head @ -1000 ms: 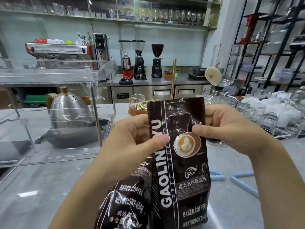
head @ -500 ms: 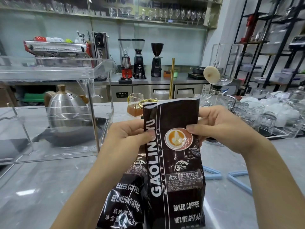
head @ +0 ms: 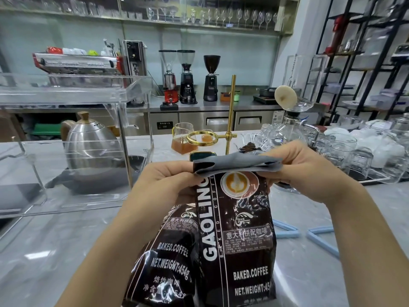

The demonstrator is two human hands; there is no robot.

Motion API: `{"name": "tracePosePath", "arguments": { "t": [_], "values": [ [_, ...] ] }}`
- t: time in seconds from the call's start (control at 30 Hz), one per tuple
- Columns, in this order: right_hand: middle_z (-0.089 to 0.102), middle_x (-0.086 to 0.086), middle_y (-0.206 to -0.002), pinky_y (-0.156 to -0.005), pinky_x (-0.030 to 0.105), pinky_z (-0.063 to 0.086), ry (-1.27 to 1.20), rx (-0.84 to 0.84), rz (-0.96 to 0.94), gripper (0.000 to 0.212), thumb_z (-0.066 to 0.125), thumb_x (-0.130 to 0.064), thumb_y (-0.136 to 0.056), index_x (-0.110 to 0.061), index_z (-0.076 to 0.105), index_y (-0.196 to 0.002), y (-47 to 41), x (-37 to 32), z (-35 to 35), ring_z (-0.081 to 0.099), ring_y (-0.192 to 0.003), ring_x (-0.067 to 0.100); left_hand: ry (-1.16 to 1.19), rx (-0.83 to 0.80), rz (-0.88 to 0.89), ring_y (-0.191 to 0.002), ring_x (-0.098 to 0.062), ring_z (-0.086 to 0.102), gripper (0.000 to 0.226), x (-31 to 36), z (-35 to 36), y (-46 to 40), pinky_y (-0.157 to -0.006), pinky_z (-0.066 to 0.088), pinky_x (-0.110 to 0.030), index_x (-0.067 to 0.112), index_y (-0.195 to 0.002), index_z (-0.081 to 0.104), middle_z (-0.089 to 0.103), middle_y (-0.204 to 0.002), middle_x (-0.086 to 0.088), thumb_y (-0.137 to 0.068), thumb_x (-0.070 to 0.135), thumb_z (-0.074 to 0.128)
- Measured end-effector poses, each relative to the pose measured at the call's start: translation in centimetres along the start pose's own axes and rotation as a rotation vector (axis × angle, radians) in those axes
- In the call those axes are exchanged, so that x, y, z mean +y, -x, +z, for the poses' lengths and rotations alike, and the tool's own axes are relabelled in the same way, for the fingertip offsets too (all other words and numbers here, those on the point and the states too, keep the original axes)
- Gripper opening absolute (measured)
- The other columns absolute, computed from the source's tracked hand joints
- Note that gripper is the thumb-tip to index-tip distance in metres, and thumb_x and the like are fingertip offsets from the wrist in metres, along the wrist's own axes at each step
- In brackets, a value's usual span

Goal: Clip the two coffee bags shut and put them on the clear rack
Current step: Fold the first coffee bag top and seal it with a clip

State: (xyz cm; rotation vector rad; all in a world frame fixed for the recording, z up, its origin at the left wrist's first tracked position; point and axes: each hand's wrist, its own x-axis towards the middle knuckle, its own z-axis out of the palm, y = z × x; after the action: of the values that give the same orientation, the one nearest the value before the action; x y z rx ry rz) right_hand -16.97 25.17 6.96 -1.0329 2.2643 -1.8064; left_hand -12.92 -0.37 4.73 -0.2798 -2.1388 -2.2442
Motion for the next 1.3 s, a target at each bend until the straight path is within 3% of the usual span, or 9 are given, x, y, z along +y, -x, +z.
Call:
{"name": "tracePosePath", "arguments": {
  "t": [0.07,0.2,0.27,0.37,0.5,0.7,0.83,0.97,1.3],
  "values": [
    [0.080,0.007,-0.099,-0.080,0.033,0.060,0.007,-0.004,0.014,0.033,0.062,-0.001,-0.083,-0.025,0.082,-0.096,0.0,0.1,-0.2,0.074,-0.096,0.027,-0.007,-0.008,0.003,-0.069,-0.015,0.079,0.043,0.0,0.0,0.1,-0.060,0.062,-0.020,0.018,-0.080,0.087,0.084,-0.078,-0.006,-0.096,-0.007,0.057],
    [0.080,-0.005,-0.102,-0.081,0.013,0.054,-0.008,-0.088,0.074,0.053,0.045,0.010,-0.083,-0.026,0.081,-0.098,0.2,-0.2,-0.3,0.072,-0.102,0.007,0.016,-0.009,-0.016,-0.068,-0.017,0.079,0.049,0.2,0.1,0.1,-0.058,0.062,-0.020,0.013,-0.084,0.087,0.085,-0.082,-0.007,-0.095,-0.008,0.044],
    [0.080,-0.002,-0.105,-0.079,0.013,0.053,-0.040,-0.109,0.099,0.052,0.042,0.009,-0.083,-0.020,0.080,-0.101,0.3,-0.2,-0.7,0.072,-0.104,0.008,0.051,-0.018,-0.031,-0.067,-0.022,0.076,0.026,0.4,0.3,0.0,-0.057,0.061,-0.024,0.005,-0.093,0.086,0.084,-0.086,-0.013,-0.086,0.011,0.061],
    [0.080,0.007,-0.104,-0.076,0.020,0.057,-0.092,-0.103,0.129,0.048,0.040,0.002,-0.082,-0.016,0.081,-0.101,0.5,-0.3,-1.2,0.074,-0.099,0.016,-0.051,-0.037,0.025,-0.070,-0.024,0.074,0.039,0.1,0.5,0.2,-0.066,0.059,-0.032,0.015,-0.082,0.086,0.082,-0.076,-0.008,-0.051,0.039,0.089],
    [0.080,0.011,-0.099,-0.074,0.027,0.060,-0.021,-0.071,0.136,0.034,0.048,-0.021,-0.094,-0.013,0.079,-0.104,0.4,-0.5,-0.9,0.075,-0.089,0.023,-0.075,0.046,0.070,-0.066,-0.024,0.080,0.019,-0.2,1.0,0.4,-0.059,0.065,-0.029,0.016,-0.085,0.083,0.081,-0.081,-0.025,-0.074,0.000,0.087],
    [0.078,0.008,-0.079,-0.065,0.022,0.057,0.030,-0.032,0.142,0.028,0.072,-0.017,-0.080,-0.009,0.075,-0.107,-0.2,-0.4,0.6,0.074,-0.073,0.016,-0.044,0.107,0.166,-0.094,-0.063,0.067,0.027,-0.2,2.3,0.7,-0.088,0.055,-0.073,0.025,-0.091,0.080,0.073,-0.100,-0.040,-0.067,0.014,0.084],
    [0.079,0.006,-0.077,-0.064,0.020,0.058,0.102,-0.021,0.125,0.015,0.075,-0.019,-0.075,-0.008,0.077,-0.084,-0.6,-0.4,1.2,0.073,-0.070,0.012,-0.008,0.126,0.120,-0.091,-0.051,0.075,0.024,-0.9,2.6,0.4,-0.086,0.062,-0.063,0.024,-0.092,0.079,0.080,-0.094,-0.026,-0.075,0.008,0.082],
    [0.075,0.003,-0.070,-0.059,0.018,0.054,0.110,-0.024,0.102,0.005,0.079,-0.015,-0.079,-0.013,0.075,-0.076,-0.6,-0.7,1.6,0.068,-0.063,0.010,0.062,0.108,-0.013,-0.069,-0.023,0.080,0.008,-1.3,3.5,0.6,-0.062,0.067,-0.035,0.020,-0.081,0.082,0.084,-0.079,-0.010,-0.084,0.012,0.083],
    [0.076,0.003,-0.072,-0.059,0.021,0.056,0.147,-0.037,0.059,0.010,0.075,-0.028,-0.080,-0.018,0.075,-0.078,-0.7,-1.6,2.5,0.069,-0.064,0.012,0.119,0.055,-0.007,-0.068,-0.025,0.080,0.007,-1.2,4.0,1.1,-0.060,0.066,-0.036,0.012,-0.082,0.084,0.083,-0.079,-0.014,-0.084,0.018,0.079]
  ]
}}
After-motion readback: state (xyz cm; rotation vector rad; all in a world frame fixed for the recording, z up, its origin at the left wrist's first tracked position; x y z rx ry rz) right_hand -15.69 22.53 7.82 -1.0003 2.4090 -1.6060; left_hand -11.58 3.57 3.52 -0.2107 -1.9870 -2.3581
